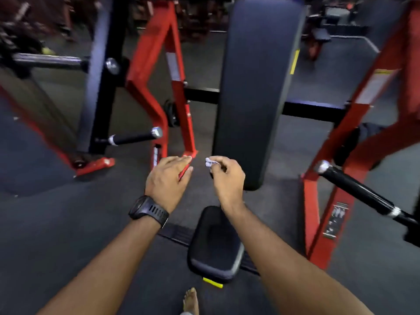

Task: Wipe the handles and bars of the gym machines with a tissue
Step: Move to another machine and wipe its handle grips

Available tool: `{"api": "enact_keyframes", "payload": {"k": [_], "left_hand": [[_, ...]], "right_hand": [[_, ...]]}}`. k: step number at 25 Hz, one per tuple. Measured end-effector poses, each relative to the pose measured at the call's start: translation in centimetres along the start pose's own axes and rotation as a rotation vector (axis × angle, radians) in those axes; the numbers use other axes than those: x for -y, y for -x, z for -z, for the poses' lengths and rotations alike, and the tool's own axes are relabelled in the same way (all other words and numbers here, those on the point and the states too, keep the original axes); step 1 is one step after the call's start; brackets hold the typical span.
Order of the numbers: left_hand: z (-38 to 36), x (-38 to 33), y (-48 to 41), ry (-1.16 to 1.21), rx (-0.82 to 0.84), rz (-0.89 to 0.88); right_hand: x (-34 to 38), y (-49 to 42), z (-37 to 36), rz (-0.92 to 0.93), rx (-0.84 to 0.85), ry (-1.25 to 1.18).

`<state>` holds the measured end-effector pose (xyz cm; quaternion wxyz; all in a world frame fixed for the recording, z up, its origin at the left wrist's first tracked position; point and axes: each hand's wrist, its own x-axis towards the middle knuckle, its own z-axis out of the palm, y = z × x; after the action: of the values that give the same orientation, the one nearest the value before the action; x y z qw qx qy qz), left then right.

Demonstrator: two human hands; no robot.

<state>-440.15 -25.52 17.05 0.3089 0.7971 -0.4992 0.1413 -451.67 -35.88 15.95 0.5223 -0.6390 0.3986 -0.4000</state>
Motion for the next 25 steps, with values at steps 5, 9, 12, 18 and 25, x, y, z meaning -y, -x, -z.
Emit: {"api": "enact_keyframes", "payload": {"k": [5,9,12,18,25], "left_hand": [[4.7,7.0,1.6,-0.101,-0.059,0.139],[7.1,13.2,1.9,-0.160,-0.099,0.175],[8.5,19.8,0.7,-0.183,-0.091,0.139],[8.6,30.8,-3.2,-0.222,0.079,0.072],[5.4,39.9,-8.9,-0.255,0.147,-0.068]], "right_hand": [[1.7,1.4,-8.2,0.079,0.156,-0.011],[1.9,1.7,-15.7,0.155,0.227,0.008],[2.5,1.6,-21.6,0.165,0.201,0.020],[2.4,-0.1,-30.7,0.374,0.143,0.443],[0.1,-3.5,-38.0,0.302,0.071,0.387]]}}
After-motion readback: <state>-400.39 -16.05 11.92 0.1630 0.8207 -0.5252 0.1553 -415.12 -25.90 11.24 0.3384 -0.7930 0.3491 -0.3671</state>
